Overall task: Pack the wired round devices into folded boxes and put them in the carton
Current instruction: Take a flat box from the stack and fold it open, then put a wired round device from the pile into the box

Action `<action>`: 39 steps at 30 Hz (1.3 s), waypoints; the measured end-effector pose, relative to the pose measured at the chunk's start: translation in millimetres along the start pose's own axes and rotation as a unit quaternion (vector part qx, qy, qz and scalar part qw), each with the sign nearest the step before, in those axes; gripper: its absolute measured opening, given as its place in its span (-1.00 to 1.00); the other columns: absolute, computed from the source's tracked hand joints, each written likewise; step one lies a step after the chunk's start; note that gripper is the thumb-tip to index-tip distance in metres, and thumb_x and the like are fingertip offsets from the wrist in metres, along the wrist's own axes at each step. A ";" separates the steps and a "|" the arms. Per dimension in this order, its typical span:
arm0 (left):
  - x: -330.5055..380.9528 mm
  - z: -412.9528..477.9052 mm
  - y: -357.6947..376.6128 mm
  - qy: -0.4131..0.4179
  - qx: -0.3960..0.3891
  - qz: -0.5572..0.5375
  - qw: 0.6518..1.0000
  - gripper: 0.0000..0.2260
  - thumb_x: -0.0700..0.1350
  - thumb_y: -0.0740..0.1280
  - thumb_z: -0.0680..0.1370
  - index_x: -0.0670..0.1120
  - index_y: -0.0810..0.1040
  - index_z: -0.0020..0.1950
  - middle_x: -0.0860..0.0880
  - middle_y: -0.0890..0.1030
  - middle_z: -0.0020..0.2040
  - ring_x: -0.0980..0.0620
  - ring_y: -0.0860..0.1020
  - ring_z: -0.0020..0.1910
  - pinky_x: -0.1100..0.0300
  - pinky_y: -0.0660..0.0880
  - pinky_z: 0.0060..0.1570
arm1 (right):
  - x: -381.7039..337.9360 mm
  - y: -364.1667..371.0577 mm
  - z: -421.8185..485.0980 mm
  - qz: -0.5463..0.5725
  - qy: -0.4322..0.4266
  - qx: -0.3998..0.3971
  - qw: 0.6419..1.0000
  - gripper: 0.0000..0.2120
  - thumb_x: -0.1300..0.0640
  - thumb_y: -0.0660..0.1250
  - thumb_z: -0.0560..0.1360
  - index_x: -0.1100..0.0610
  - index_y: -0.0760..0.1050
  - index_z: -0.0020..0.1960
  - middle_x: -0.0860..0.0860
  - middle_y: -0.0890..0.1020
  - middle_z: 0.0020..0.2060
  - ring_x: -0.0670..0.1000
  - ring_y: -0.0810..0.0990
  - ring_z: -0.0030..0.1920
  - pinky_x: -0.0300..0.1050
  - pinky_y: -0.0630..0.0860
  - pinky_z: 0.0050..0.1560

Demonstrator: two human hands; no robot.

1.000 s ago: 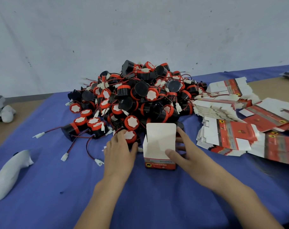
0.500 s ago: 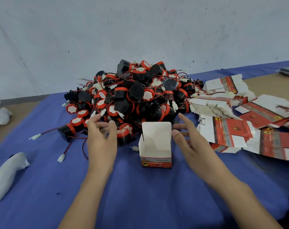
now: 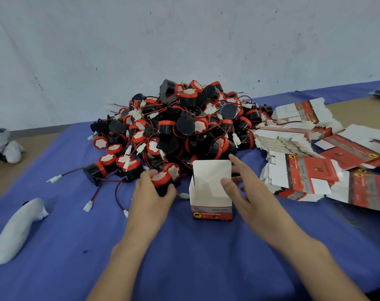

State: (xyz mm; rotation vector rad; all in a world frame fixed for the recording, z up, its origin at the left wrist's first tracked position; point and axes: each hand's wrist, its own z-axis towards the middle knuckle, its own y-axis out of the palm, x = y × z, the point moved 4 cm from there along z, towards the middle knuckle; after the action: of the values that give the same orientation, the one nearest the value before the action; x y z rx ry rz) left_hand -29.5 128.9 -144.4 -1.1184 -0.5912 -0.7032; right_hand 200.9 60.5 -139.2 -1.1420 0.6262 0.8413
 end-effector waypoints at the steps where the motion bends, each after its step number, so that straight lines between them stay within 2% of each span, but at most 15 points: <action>1: 3.7 1.7 -5.4 -0.003 0.034 -0.041 0.999 -0.64 -0.01 0.41 0.53 0.06 0.36 0.26 0.04 0.51 0.17 0.04 0.49 0.10 0.18 0.39 -0.01 | -0.3 -0.4 0.1 -0.002 -0.001 0.001 1.000 -0.33 -0.47 0.02 0.53 -0.36 -0.08 0.57 -0.29 0.28 0.51 -0.16 0.30 0.50 0.10 0.42 0.43; 3: 9.9 4.6 -17.2 -0.011 0.101 -0.107 0.989 -0.66 -0.01 0.43 0.51 0.12 0.36 0.20 0.09 0.53 0.12 0.06 0.52 0.07 0.18 0.44 -0.02 | -0.4 -1.1 0.2 -0.006 -0.001 0.001 1.000 -0.34 -0.45 0.03 0.54 -0.34 -0.07 0.58 -0.29 0.28 0.51 -0.15 0.28 0.51 0.11 0.41 0.44; 6: 9.4 6.1 -37.7 -0.050 0.203 -0.222 0.952 -0.69 0.02 0.42 0.50 0.13 0.40 0.17 0.16 0.57 0.02 0.26 0.54 -0.07 0.38 0.40 -0.16 | -0.6 -1.2 -0.7 -0.013 0.001 -0.006 1.000 -0.32 -0.43 0.03 0.54 -0.30 -0.07 0.59 -0.26 0.26 0.53 -0.10 0.23 0.55 0.12 0.38 0.46; 9: 0.0 7.9 -52.2 -0.116 0.285 -0.333 0.891 -0.70 0.08 0.41 0.50 0.08 0.43 0.16 0.18 0.56 -0.10 0.18 0.56 -0.16 0.36 0.46 -0.18 | -2.2 -2.3 -1.6 -0.022 -0.001 -0.006 1.000 -0.30 -0.42 0.02 0.53 -0.27 -0.05 0.61 -0.26 0.33 0.47 -0.15 0.34 0.47 -0.01 0.45 0.40; 15: -15.8 11.8 -67.0 -0.191 0.345 -0.535 0.747 -0.64 0.07 0.31 0.57 -0.15 0.48 0.23 -0.06 0.59 -0.06 0.13 0.54 -0.36 0.27 0.55 -0.27 | -4.4 -2.0 -3.0 -0.026 -0.002 -0.008 1.000 -0.29 -0.40 0.01 0.53 -0.23 -0.02 0.62 -0.27 0.34 0.44 -0.21 0.34 0.43 -0.12 0.44 0.37; 18: -21.8 13.3 -73.9 -0.189 0.332 -0.584 0.717 -0.61 0.11 0.24 0.61 -0.16 0.54 0.25 -0.08 0.61 -0.04 0.08 0.60 -0.26 0.25 0.58 -0.16 | -3.9 -1.3 -2.3 -0.039 -0.005 -0.007 0.999 -0.31 -0.40 0.00 0.54 -0.25 -0.03 0.61 -0.29 0.33 0.41 -0.24 0.34 0.40 -0.22 0.43 0.28; 21: -20.6 12.2 -76.0 -0.177 0.314 -0.600 0.714 -0.65 0.12 0.22 0.62 -0.11 0.56 0.21 -0.04 0.61 -0.05 0.08 0.63 -0.20 0.25 0.58 -0.14 | -5.3 -1.0 -2.2 -0.055 -0.019 -0.003 0.998 -0.32 -0.39 -0.01 0.55 -0.24 -0.03 0.61 -0.29 0.30 0.40 -0.25 0.35 0.38 -0.25 0.42 0.23; 23: -13.2 12.2 -77.9 -0.148 0.302 -0.595 0.730 -0.63 0.12 0.23 0.62 -0.10 0.54 0.28 -0.03 0.60 -0.03 0.07 0.62 -0.18 0.23 0.58 -0.12 | -8.8 -1.3 -3.2 -0.070 -0.033 0.010 0.997 -0.36 -0.36 0.00 0.58 -0.25 -0.03 0.61 -0.31 0.25 0.41 -0.26 0.31 0.40 -0.25 0.39 0.27; 25: 0.8 11.9 -81.4 -0.096 0.302 -0.560 0.766 -0.69 0.08 0.26 0.60 -0.06 0.49 0.26 -0.03 0.59 0.01 0.06 0.62 -0.16 0.20 0.58 -0.10 | -16.5 -3.6 -5.2 -0.081 -0.060 0.053 0.993 -0.42 -0.29 0.01 0.62 -0.22 0.01 0.61 -0.30 0.23 0.43 -0.21 0.27 0.45 -0.22 0.34 0.33; 27: 22.6 5.0 -83.9 -0.006 0.310 -0.475 0.823 -0.70 0.04 0.29 0.55 -0.02 0.44 0.25 -0.03 0.57 0.10 0.07 0.61 -0.09 0.17 0.58 -0.07 | -30.3 -6.3 -8.8 -0.095 -0.113 0.121 0.982 -0.51 -0.19 0.03 0.69 -0.17 0.08 0.59 -0.26 0.24 0.44 -0.15 0.28 0.46 -0.13 0.32 0.39; 30: 52.2 -13.3 -77.6 0.147 0.316 -0.290 0.891 -0.50 -0.06 0.35 0.55 -0.01 0.31 0.48 0.01 0.44 0.32 0.06 0.50 0.19 0.10 0.51 0.20 | -51.2 -6.0 -16.1 -0.114 -0.196 0.202 0.953 -0.54 -0.03 0.11 0.67 -0.08 0.15 0.56 -0.13 0.29 0.42 -0.06 0.35 0.41 -0.04 0.39 0.33; 32: 64.5 -27.1 -74.4 0.226 0.334 -0.169 0.899 -0.38 -0.07 0.39 0.55 -0.11 0.21 0.54 0.10 0.33 0.33 -0.01 0.39 0.29 0.16 0.41 0.27 | -58.5 -0.7 -20.4 -0.111 -0.218 0.214 0.946 -0.54 0.02 0.13 0.66 -0.04 0.18 0.54 -0.08 0.32 0.41 -0.03 0.38 0.40 0.04 0.45 0.32; 34: 77.4 -38.9 -74.6 0.279 0.358 -0.081 0.887 -0.38 -0.03 0.42 0.55 -0.12 0.21 0.50 0.04 0.37 0.31 -0.11 0.36 0.29 -0.01 0.40 0.26 | -61.6 6.0 -23.5 -0.094 -0.217 0.195 0.952 -0.55 -0.02 0.11 0.67 -0.06 0.18 0.54 -0.12 0.32 0.42 -0.07 0.38 0.41 0.07 0.47 0.32; 36: 91.6 -49.0 -69.1 0.300 0.366 -0.020 0.880 -0.44 -0.03 0.43 0.54 -0.10 0.26 0.45 -0.05 0.37 0.32 -0.08 0.35 0.29 -0.17 0.37 0.23 | -64.3 11.9 -25.0 -0.048 -0.209 0.157 0.964 -0.55 -0.15 0.08 0.68 -0.16 0.17 0.55 -0.22 0.31 0.43 -0.17 0.37 0.41 -0.07 0.51 0.24; 39: 106.0 -59.7 -46.3 0.322 0.302 0.028 0.897 -0.47 -0.06 0.44 0.54 -0.12 0.30 0.43 -0.08 0.40 0.36 -0.07 0.36 0.35 -0.11 0.25 0.37 | -70.5 16.9 -22.0 0.118 -0.177 0.089 0.973 -0.50 -0.28 0.14 0.64 -0.27 0.16 0.55 -0.27 0.39 0.40 -0.12 0.45 0.38 -0.28 0.50 0.17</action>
State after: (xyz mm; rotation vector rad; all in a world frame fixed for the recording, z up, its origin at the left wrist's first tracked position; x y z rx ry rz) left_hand 8.6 38.5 -58.8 -0.2804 -0.1721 -0.7201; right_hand 147.7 24.9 -98.7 -0.7387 0.5332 1.1372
